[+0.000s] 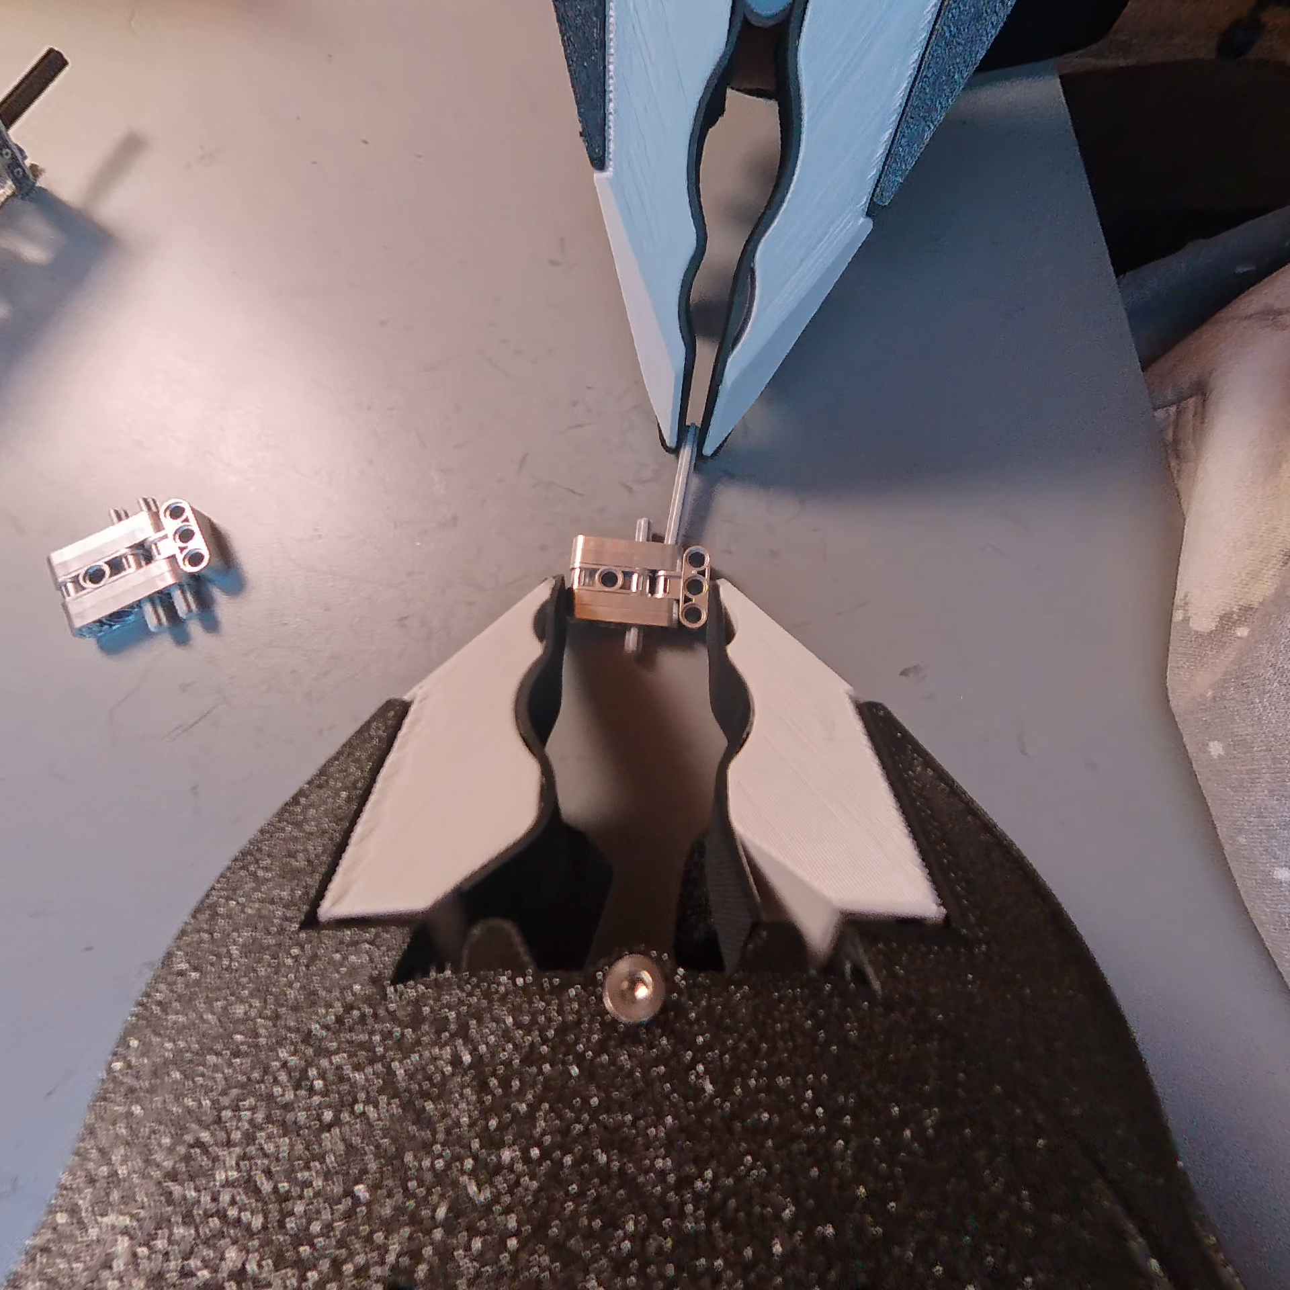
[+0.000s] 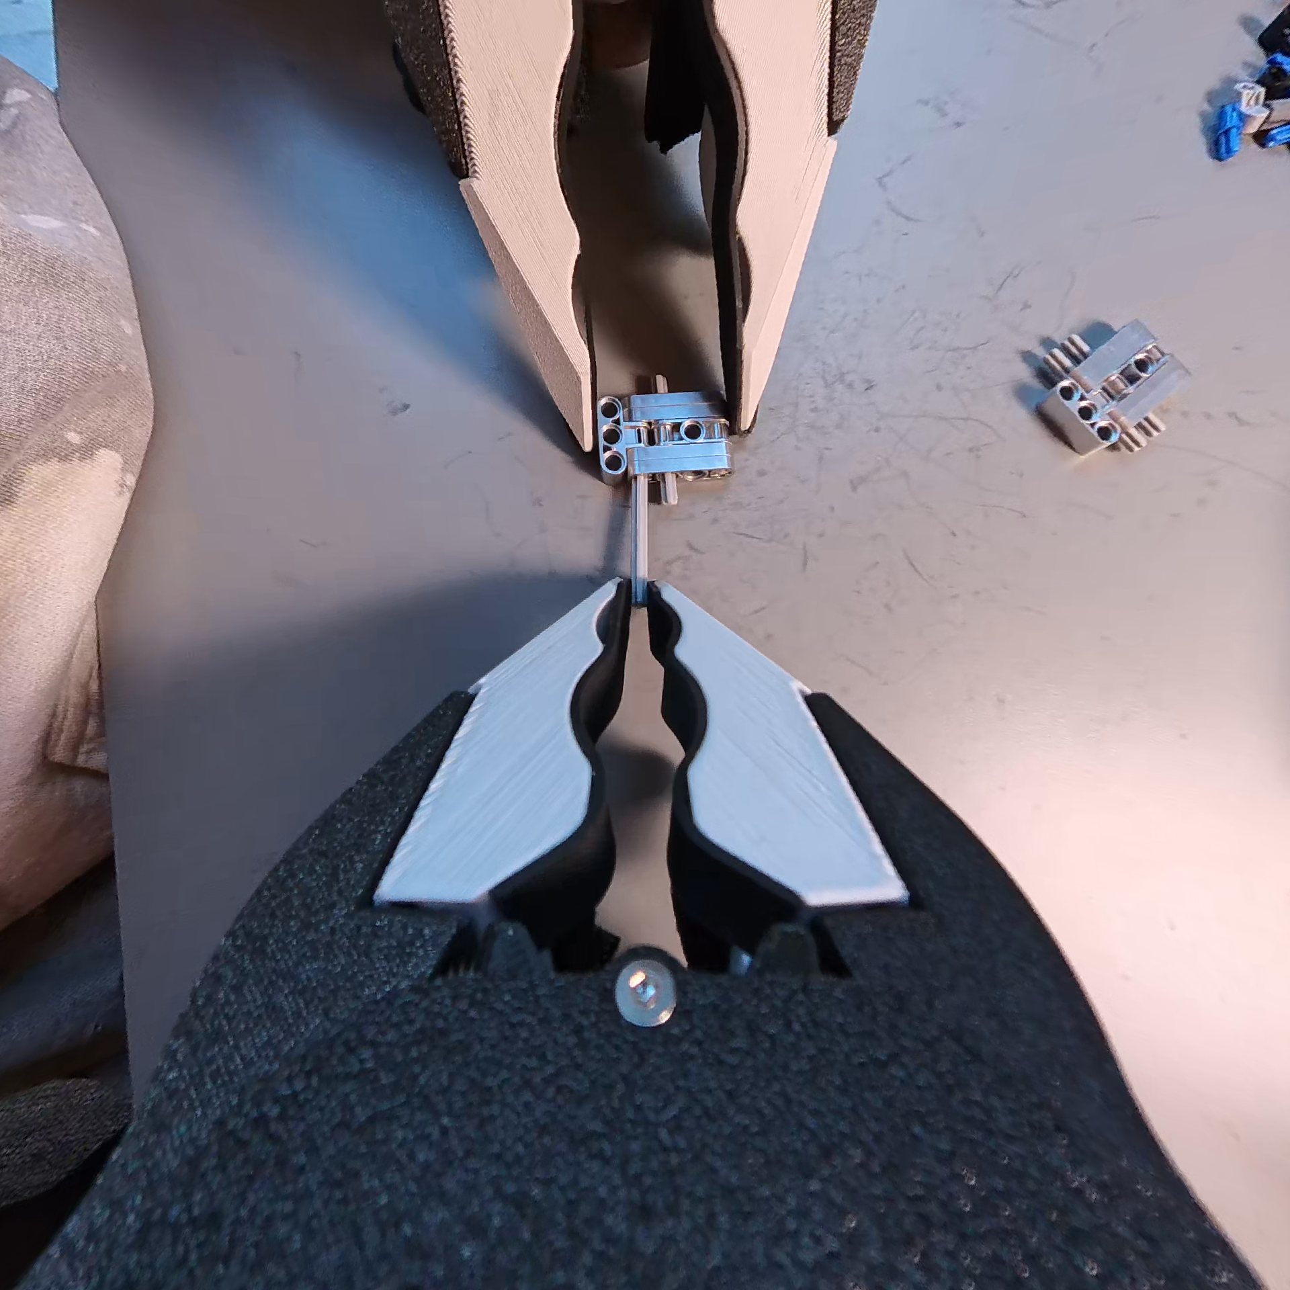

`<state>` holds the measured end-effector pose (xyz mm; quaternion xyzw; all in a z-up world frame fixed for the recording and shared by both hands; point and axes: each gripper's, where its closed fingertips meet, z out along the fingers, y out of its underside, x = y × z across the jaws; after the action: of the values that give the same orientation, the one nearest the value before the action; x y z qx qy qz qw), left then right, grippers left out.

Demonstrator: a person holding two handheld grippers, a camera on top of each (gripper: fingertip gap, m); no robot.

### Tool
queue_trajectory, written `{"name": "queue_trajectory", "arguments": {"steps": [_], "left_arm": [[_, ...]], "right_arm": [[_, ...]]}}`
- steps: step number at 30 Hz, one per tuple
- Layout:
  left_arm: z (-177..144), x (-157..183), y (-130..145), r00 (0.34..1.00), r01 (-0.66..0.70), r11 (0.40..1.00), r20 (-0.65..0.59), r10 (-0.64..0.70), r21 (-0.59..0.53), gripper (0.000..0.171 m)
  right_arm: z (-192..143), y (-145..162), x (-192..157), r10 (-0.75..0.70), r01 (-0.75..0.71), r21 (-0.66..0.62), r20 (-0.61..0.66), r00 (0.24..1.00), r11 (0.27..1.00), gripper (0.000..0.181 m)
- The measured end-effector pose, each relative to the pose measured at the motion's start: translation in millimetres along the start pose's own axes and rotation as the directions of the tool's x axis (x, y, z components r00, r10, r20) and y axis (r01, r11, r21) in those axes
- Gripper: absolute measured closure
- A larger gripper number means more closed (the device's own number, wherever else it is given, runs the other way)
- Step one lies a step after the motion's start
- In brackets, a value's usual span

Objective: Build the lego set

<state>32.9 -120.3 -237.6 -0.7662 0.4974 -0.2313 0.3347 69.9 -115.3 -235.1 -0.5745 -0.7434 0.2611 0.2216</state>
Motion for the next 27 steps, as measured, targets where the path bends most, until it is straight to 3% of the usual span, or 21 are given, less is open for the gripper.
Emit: {"name": "queue_trajectory", "arguments": {"steps": [27], "left_arm": [[2.5,0.6,-3.3,0.999,-0.030,0.999,0.046,0.029,0.017,0.135]], "right_arm": [[12.2,-11.7,-1.7,0.079,-0.079,0.002,0.017,0.997,0.997,0.180]]}}
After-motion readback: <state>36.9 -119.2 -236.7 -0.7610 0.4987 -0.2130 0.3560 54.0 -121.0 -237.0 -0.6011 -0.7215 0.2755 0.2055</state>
